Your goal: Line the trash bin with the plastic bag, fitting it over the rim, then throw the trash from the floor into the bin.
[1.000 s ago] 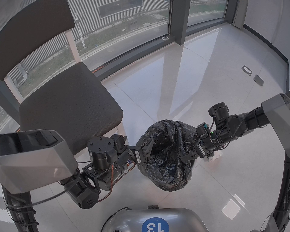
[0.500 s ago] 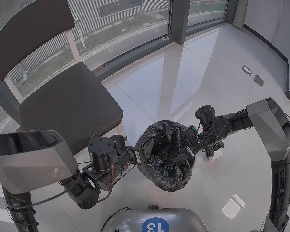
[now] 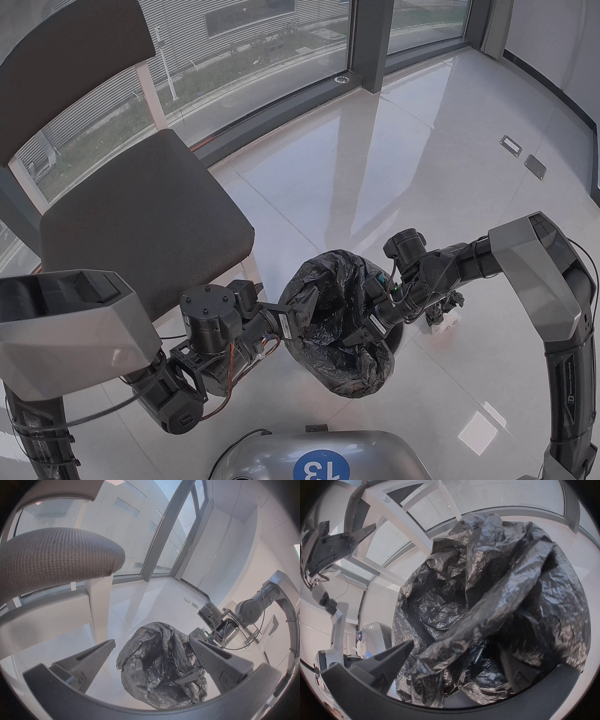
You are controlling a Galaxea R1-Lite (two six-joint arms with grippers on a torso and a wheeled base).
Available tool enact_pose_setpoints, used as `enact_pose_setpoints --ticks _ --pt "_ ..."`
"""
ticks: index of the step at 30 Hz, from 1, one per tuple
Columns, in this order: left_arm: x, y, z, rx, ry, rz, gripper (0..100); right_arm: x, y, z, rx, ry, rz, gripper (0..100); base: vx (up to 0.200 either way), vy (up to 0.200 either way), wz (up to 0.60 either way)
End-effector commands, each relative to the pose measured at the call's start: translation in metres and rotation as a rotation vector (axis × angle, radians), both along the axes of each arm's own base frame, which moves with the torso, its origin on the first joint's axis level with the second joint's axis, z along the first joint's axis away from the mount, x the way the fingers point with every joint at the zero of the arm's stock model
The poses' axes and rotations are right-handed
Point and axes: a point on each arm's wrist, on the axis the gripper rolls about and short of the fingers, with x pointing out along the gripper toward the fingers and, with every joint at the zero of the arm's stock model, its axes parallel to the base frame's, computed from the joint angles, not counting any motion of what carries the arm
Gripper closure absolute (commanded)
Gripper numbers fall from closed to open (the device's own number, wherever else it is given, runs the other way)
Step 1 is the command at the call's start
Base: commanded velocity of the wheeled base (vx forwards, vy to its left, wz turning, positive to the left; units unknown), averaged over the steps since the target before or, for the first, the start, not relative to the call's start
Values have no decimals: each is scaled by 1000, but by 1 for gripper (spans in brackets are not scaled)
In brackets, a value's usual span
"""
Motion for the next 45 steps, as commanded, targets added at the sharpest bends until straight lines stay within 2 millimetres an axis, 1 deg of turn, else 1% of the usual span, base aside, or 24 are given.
enact_pose_setpoints --ticks 1,3,6,11,16,21,22,23,30,32,36,37,39,40,41,42,45 --pt "0 0 -1 1 2 1 0 1 3 -5 -1 4 3 100 0 0 0" --pt "0 0 0 0 1 1 0 3 5 0 12 -1 -5 100 0 0 0" --pt "0 0 -1 1 2 -2 0 0 13 5 31 21 -28 100 0 0 0" --pt "0 1 1 -2 -2 1 0 -3 20 6 45 30 -23 100 0 0 0" --pt "-1 1 1 -2 -2 1 0 -5 26 9 154 102 -9 100 0 0 0" --pt "0 0 0 -1 -2 -2 0 -2 15 9 166 116 -28 100 0 0 0" --pt "0 0 0 -2 -2 -2 0 -1 7 9 173 125 -39 100 0 0 0" --pt "0 0 0 -2 -2 -2 0 -1 4 10 187 129 -35 0 0 0 0" --pt "0 0 -1 -1 0 -2 0 1 -10 15 206 141 -64 0 0 0 0" --pt "0 0 0 -2 -2 -2 0 -3 -17 26 209 130 -72 0 0 0 0" --pt "0 0 0 -2 -1 -3 0 -14 -23 51 222 97 -74 0 0 0 0" --pt "0 0 0 -2 -1 -3 0 -15 -23 53 223 94 -74 0 0 0 0" --pt "0 0 0 -2 -2 -2 0 -22 -28 65 224 73 -80 0 0 0 0" --pt "0 0 0 -3 -3 -2 0 -22 -28 66 224 73 -80 0 0 0 0" --pt "0 1 1 -4 -4 -2 0 -29 -31 73 223 67 -80 0 0 0 0" --pt "0 1 1 -4 -4 -2 0 -32 -31 73 219 70 -80 0 0 0 0" --pt "-1 0 1 -4 -4 -3 0 -36 -29 65 182 81 -81 0 0 0 0"
